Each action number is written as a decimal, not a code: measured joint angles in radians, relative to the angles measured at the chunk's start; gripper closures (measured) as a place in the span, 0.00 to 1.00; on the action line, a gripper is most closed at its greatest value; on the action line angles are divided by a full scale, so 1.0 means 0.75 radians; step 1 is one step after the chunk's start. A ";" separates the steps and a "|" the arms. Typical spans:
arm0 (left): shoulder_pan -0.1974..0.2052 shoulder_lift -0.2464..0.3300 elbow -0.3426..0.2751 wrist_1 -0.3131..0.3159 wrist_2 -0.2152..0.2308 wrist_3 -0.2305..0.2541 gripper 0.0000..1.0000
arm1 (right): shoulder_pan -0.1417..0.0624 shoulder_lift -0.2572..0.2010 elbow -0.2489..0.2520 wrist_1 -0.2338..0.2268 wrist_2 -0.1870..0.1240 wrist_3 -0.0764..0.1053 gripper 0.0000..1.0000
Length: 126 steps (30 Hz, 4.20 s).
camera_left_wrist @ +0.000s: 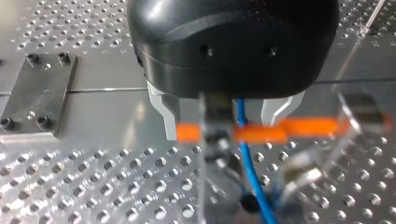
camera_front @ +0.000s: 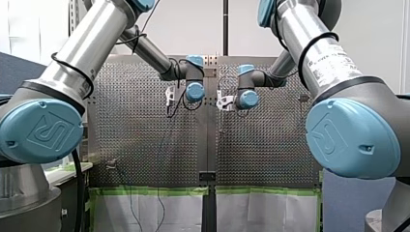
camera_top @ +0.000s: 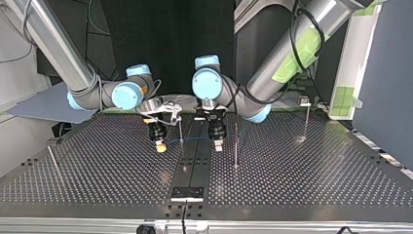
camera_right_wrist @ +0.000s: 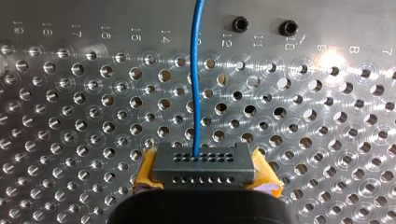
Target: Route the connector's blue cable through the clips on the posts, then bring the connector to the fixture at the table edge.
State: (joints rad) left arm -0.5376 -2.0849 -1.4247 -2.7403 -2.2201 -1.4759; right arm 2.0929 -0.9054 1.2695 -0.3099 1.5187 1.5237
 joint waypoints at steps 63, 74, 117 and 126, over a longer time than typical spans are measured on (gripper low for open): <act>-0.035 0.011 -0.001 -0.080 -0.037 -0.095 0.59 | -0.005 0.001 0.000 0.007 0.000 -0.011 1.00; -0.038 0.016 0.000 -0.077 -0.037 -0.088 0.70 | -0.006 0.001 0.000 0.004 0.000 -0.011 1.00; -0.098 0.008 -0.068 0.004 -0.030 -0.037 0.99 | -0.013 0.000 0.043 0.093 0.031 -0.042 1.00; -0.123 -0.040 -0.137 0.078 -0.032 -0.025 0.99 | -0.014 -0.001 0.098 0.106 0.040 -0.050 1.00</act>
State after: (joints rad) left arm -0.6302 -2.1146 -1.5278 -2.6816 -2.2444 -1.4946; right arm 2.0824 -0.9060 1.3432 -0.2302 1.5490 1.4861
